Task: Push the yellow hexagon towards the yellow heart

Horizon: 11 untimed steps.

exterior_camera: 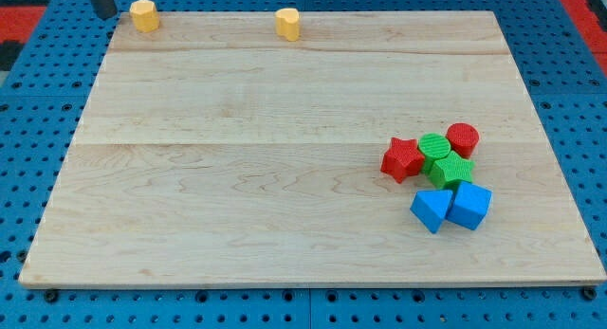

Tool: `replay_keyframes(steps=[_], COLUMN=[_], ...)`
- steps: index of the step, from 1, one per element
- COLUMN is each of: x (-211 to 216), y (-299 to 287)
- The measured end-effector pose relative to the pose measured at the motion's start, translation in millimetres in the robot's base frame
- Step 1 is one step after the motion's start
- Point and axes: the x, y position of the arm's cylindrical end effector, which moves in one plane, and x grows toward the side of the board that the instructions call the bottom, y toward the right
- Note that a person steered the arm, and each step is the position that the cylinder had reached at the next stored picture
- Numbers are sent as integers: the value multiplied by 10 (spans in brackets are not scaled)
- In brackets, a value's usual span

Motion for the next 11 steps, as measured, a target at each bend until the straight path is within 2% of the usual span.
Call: replay_keyframes(steps=[1,3,4,5,6,7,9,10,11], x=[9,4,6,32,128,489,328,386,411], y=[230,1731,2109,1603,1369,1534,1868,2359,2289])
